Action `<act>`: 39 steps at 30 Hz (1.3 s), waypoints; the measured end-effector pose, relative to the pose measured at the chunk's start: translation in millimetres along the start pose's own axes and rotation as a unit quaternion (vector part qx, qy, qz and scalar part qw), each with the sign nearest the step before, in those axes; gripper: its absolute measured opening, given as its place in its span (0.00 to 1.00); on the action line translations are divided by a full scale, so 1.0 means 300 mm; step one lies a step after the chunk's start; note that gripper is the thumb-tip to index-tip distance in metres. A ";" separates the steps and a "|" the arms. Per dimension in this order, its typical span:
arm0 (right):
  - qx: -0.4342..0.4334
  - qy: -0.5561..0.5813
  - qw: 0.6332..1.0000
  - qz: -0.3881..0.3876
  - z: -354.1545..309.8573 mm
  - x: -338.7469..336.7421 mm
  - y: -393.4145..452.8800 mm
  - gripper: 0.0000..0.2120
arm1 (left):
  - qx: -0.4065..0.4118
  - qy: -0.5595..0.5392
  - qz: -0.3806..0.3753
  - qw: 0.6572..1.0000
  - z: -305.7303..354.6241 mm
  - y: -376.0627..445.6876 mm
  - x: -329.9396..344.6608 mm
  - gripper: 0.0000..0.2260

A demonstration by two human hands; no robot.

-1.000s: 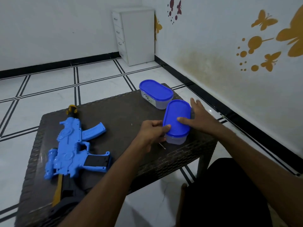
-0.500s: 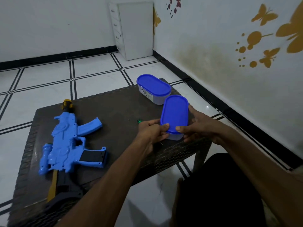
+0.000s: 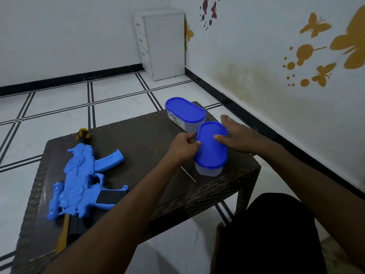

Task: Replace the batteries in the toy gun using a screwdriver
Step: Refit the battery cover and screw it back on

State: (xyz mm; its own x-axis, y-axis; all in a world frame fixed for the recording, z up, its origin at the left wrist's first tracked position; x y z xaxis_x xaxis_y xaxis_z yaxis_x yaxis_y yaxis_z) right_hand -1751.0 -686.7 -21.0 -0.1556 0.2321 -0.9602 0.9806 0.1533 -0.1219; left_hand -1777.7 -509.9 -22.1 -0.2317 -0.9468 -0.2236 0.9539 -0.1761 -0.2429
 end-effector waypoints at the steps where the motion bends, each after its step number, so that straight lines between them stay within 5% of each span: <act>1: -0.001 -0.016 1.000 0.012 0.002 0.000 0.020 0.37 | 0.002 0.017 -0.003 1.000 0.006 0.017 0.006 0.08; 5: -0.016 -0.039 0.999 0.026 -0.024 0.038 0.041 0.27 | 0.020 0.039 0.024 0.999 -0.026 0.067 0.004 0.16; 13: -0.003 -0.017 0.991 0.135 -0.018 0.057 0.063 0.17 | -0.020 -0.034 0.034 0.999 -0.051 0.092 0.005 0.14; 21: 0.000 -0.127 0.992 0.010 -0.054 0.025 0.046 0.27 | 0.002 -0.058 0.057 0.997 -0.058 0.041 -0.024 0.17; 27: -0.080 -0.094 0.983 0.138 -0.221 -0.014 -0.008 0.18 | 0.072 -0.077 0.118 0.988 -0.114 -0.084 -0.172 0.11; 33: -0.159 -0.073 0.977 0.119 -0.455 0.097 -0.017 0.12 | 0.119 -0.006 0.178 0.977 -0.224 -0.228 -0.435 0.08; 39: -0.136 -0.092 0.983 0.077 -0.545 0.198 0.082 0.11 | 0.097 0.108 0.208 0.967 -0.340 -0.391 -0.629 0.07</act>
State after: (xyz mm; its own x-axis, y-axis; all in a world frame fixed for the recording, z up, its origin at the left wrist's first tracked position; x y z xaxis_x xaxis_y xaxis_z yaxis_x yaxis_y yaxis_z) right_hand -1755.6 -512.1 -39.8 0.0413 0.0994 -0.9942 0.9193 0.3861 0.0768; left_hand -1865.2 -283.1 -47.7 0.1647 -0.8724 -0.4603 0.9863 0.1399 0.0879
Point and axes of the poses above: each hand's wrist, its own y-axis towards the middle knuckle, its own x-axis out of the palm, z = x × y, the point moved 4 cm from there along y, towards the middle knuckle, and after that the axes turned 10 degrees about -y, right-handed, at the moved point
